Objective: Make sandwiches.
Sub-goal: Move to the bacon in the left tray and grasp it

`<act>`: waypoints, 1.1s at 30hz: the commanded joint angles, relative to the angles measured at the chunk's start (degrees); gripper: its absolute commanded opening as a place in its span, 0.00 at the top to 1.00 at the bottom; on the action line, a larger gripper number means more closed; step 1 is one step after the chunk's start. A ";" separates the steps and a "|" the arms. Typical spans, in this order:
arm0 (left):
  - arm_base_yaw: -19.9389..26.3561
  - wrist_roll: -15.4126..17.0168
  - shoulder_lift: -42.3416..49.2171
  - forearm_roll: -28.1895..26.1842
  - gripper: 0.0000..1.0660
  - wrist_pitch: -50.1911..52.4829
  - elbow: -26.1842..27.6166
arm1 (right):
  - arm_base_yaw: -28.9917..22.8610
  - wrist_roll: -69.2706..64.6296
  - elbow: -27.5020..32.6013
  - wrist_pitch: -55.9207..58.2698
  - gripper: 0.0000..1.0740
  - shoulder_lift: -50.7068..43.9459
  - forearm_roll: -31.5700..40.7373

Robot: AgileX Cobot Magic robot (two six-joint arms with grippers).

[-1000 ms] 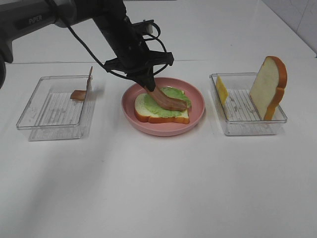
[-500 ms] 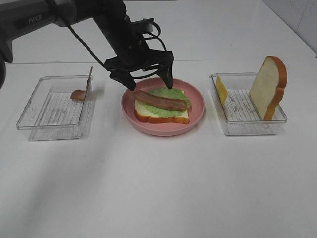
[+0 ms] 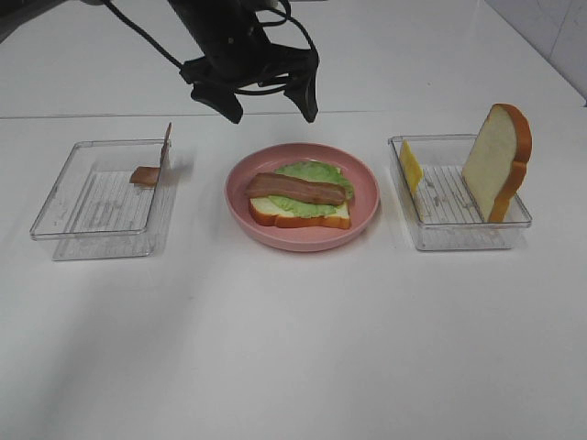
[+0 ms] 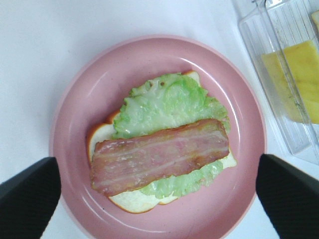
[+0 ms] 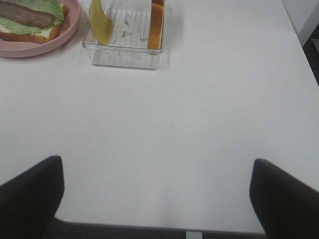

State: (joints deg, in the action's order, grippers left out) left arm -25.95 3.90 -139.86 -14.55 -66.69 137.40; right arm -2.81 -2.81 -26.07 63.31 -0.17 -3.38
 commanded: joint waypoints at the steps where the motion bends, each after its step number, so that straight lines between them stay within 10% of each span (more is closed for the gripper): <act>1: -0.11 0.46 1.32 1.72 0.05 -2.75 2.29 | 0.17 -0.40 -0.23 0.17 0.08 -1.95 0.40; 17: 2.01 6.53 7.62 12.66 0.05 -8.71 4.35 | 0.17 -0.40 -0.23 0.17 0.08 -1.95 0.40; 33: 7.96 8.94 8.94 16.39 0.08 -8.65 -8.77 | 0.17 -0.40 -0.23 0.17 0.08 -1.95 0.40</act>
State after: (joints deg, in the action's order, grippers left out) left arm -18.39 11.57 -131.15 0.00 -69.79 130.12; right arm -2.81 -2.81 -26.07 63.31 -0.17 -3.32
